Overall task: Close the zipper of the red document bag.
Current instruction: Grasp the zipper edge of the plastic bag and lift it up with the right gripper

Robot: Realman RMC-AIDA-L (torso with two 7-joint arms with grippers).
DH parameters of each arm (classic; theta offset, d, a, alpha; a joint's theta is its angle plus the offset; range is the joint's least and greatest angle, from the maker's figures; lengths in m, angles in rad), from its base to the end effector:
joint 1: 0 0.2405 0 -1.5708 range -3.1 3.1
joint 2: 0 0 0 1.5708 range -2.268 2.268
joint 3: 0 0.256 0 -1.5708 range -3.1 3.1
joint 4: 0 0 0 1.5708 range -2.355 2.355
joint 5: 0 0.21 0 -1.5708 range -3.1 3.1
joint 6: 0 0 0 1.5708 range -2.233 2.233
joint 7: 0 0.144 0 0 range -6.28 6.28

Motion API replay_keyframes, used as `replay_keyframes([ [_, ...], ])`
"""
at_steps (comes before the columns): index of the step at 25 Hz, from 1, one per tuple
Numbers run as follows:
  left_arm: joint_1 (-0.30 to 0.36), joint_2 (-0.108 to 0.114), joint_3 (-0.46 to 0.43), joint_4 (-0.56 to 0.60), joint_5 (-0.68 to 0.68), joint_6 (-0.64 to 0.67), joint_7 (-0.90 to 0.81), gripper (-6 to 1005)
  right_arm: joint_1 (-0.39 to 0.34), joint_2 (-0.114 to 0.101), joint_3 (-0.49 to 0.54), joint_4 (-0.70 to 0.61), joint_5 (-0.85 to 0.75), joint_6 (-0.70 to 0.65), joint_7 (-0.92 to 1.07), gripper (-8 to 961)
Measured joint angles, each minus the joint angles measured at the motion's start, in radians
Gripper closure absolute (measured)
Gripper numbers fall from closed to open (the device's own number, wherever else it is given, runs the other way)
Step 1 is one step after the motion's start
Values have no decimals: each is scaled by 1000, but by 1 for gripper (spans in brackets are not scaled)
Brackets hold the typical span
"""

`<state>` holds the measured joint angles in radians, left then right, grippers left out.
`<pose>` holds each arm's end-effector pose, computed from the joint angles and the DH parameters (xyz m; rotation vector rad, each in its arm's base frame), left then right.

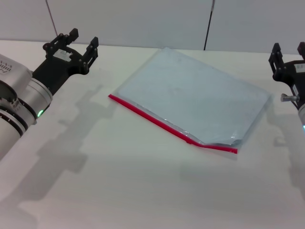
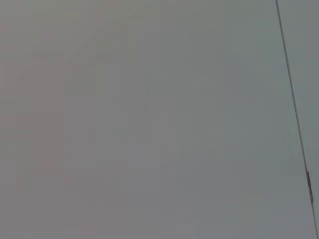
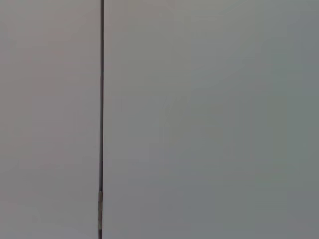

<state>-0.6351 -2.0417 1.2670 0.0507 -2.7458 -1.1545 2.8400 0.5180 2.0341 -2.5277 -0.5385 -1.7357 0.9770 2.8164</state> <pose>-0.2831 0.3874 -0.0016 -1.8377 -0.3382 -0.7296 0.2638 0.3711 -0.0415 -1.5716 0.5508 0.6261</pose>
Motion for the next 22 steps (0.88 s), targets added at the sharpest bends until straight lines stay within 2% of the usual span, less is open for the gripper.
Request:
replay_keyframes([
  [22,-1,1,0,0,0,6,-1,447,21,-2,0,-25,-1,-67,0,344],
])
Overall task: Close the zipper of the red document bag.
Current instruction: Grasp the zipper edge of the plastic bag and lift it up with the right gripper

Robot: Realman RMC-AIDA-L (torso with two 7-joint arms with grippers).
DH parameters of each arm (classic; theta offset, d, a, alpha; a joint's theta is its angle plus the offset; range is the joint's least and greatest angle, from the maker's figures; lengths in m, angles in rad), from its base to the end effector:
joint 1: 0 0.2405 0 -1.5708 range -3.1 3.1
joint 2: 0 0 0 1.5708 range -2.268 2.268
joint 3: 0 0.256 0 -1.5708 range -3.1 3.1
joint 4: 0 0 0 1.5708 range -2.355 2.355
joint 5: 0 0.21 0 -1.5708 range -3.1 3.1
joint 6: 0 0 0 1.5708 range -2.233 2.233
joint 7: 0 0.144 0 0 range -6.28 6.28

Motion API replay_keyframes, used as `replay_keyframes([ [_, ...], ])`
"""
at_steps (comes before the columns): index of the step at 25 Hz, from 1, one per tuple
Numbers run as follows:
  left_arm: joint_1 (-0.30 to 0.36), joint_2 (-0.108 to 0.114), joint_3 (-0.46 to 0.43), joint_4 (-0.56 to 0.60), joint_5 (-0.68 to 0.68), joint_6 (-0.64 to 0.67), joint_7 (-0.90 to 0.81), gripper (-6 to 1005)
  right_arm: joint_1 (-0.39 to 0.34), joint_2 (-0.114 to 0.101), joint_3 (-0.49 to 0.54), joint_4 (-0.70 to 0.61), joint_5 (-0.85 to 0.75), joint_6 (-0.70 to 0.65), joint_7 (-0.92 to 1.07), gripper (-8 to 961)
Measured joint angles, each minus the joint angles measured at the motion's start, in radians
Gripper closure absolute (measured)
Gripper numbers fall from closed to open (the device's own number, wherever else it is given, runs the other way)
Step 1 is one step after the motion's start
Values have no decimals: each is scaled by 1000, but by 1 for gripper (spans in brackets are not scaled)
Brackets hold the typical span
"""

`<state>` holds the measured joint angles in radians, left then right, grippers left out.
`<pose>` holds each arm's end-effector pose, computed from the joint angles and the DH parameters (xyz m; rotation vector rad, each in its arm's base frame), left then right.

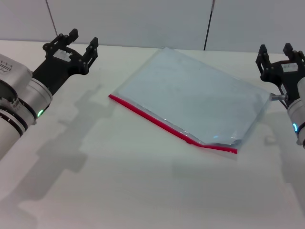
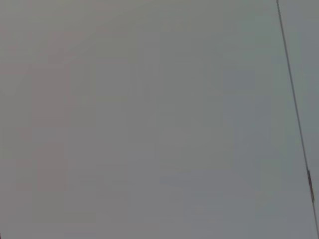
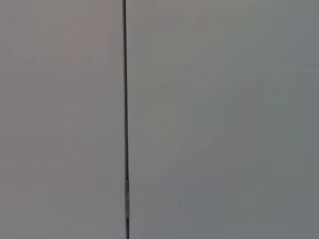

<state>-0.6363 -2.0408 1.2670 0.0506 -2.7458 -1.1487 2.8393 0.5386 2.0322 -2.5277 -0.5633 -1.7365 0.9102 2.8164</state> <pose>-0.2835 0.3881 -0.0015 -1.8385 -0.3413 -0.7247 0.2542 0.3762 -0.0517 -1.6286 0.5819 0.6254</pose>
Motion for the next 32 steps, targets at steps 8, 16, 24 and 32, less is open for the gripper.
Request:
replay_keyframes([
  [8,10,4,0,0,0,10,0,447,-32,-9,4,-96,-1,-19,0,344],
  [16,18,8,5,5,7,12,1,446,-44,-105,82,-260,-25,-302,0,343],
  [24,20,10,7,8,8,36,-1,446,-77,-256,93,-474,-135,-566,-7,343],
  [32,21,11,8,7,8,51,-2,446,-204,-283,272,-714,-448,-900,-14,342],
])
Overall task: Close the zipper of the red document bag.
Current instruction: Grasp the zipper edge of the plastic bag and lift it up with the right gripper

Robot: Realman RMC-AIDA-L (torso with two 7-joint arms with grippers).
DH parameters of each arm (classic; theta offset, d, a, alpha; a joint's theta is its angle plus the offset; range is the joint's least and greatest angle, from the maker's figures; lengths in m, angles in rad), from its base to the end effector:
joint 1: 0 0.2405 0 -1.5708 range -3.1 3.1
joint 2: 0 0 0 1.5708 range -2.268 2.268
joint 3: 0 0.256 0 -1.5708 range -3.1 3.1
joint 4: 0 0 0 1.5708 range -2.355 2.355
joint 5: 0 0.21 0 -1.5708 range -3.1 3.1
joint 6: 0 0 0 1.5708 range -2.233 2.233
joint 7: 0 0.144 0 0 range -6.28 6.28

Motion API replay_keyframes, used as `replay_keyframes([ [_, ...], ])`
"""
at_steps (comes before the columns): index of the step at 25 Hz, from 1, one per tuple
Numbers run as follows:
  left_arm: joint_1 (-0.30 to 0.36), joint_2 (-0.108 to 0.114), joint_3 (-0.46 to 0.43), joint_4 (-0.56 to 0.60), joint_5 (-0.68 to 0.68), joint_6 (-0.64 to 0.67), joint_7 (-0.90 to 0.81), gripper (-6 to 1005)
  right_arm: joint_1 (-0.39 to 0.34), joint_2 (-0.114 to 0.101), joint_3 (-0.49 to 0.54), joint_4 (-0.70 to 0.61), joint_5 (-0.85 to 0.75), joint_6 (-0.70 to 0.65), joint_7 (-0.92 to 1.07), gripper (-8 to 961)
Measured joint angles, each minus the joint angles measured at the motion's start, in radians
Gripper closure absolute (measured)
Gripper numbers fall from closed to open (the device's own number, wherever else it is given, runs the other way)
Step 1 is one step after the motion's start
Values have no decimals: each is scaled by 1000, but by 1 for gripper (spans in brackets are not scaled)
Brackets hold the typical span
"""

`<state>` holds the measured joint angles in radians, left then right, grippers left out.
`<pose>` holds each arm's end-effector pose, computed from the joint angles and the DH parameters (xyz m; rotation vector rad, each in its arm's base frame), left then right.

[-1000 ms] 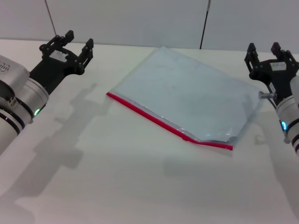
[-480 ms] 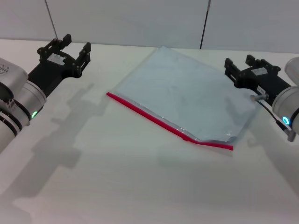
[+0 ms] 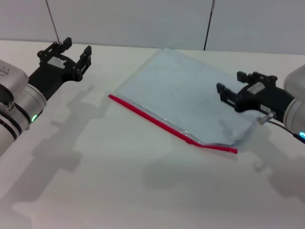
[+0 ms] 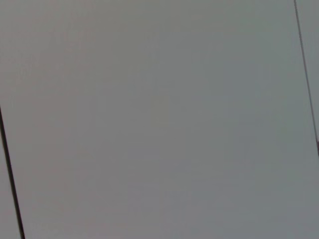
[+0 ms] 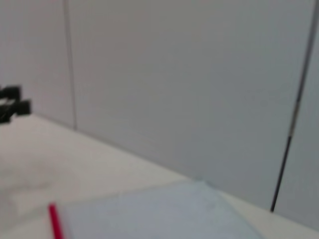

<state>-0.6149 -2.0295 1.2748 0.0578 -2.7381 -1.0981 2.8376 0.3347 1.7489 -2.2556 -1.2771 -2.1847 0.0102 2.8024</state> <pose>-0.2985 0.3852 0.0001 -1.8468 -0.3752 -0.6557 0.2102 0.3520 -0.0330 -2.2229 0.5693 0.3762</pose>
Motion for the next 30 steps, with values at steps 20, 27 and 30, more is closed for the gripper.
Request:
replay_keyframes([
  [20,2,0,-2,3,2,21,3,447,-179,274,441,-239,-92,-775,-579,341],
  [27,3,0,-4,4,1,22,3,446,-153,273,456,-245,-95,-905,-593,340],
  [30,3,0,-5,4,1,23,3,447,-144,274,476,-248,-96,-955,-594,340],
])
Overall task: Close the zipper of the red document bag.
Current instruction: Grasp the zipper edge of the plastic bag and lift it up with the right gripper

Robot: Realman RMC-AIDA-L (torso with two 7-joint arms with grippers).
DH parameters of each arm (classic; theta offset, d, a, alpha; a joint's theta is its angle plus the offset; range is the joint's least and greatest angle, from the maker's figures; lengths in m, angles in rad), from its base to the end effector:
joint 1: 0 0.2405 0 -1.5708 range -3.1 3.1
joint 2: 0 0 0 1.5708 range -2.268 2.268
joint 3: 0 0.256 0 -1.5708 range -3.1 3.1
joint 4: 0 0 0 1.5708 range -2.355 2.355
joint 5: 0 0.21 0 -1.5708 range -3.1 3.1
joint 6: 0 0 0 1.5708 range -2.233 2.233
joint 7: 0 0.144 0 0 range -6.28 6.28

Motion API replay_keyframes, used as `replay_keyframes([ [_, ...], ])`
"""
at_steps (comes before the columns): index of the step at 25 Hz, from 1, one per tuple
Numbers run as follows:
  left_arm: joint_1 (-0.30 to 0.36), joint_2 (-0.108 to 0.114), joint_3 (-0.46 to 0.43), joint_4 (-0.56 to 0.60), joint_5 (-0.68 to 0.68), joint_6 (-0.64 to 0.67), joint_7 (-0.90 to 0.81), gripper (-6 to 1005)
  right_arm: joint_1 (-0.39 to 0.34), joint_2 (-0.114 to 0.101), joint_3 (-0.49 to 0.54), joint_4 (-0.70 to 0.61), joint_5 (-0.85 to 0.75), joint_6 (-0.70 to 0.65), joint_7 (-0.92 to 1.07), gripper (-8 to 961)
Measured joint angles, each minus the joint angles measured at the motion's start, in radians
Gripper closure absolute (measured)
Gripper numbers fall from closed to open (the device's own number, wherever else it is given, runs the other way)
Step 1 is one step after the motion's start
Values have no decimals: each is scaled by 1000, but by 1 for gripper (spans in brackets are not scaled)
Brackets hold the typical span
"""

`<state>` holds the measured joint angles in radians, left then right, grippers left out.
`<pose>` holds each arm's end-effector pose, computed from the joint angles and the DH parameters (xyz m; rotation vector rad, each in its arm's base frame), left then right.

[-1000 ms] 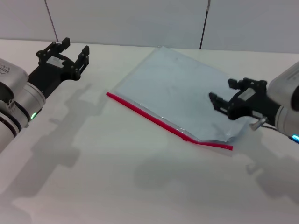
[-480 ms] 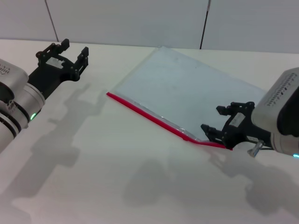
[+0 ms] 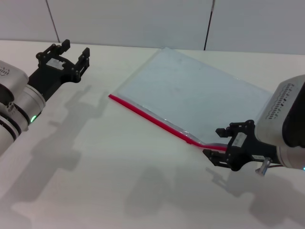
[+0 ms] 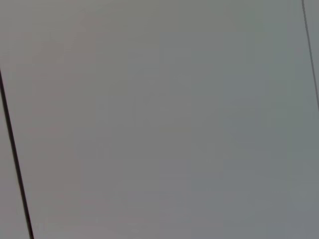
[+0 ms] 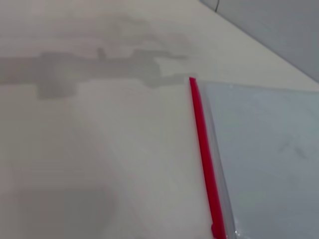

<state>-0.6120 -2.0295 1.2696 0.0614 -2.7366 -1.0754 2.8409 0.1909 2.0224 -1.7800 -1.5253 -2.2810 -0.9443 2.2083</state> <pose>-0.3020 0.3856 0.0000 -1.8437 -0.3888 -0.6330 0.1917 0.3079 -0.0424 -2.6360 0.3829 -0.0515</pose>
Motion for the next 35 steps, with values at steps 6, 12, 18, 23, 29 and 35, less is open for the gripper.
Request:
replay_keyframes([
  [6,0,0,-1,0,-1,0,0,446,11,2,15,-5,-29,-33,-1,340],
  [12,-2,1,-2,0,-2,0,-1,446,48,6,9,50,-103,-21,8,339],
  [18,-2,2,-3,0,-3,0,0,446,63,6,5,71,-109,-23,8,339],
  [23,-2,2,-3,0,-3,1,0,446,69,6,3,83,-155,-14,13,341],
  [29,-4,2,-3,0,-3,2,0,446,108,9,-22,138,-242,16,78,343],
  [35,-6,2,-3,0,-3,11,0,446,117,9,-35,158,-264,37,90,345],
])
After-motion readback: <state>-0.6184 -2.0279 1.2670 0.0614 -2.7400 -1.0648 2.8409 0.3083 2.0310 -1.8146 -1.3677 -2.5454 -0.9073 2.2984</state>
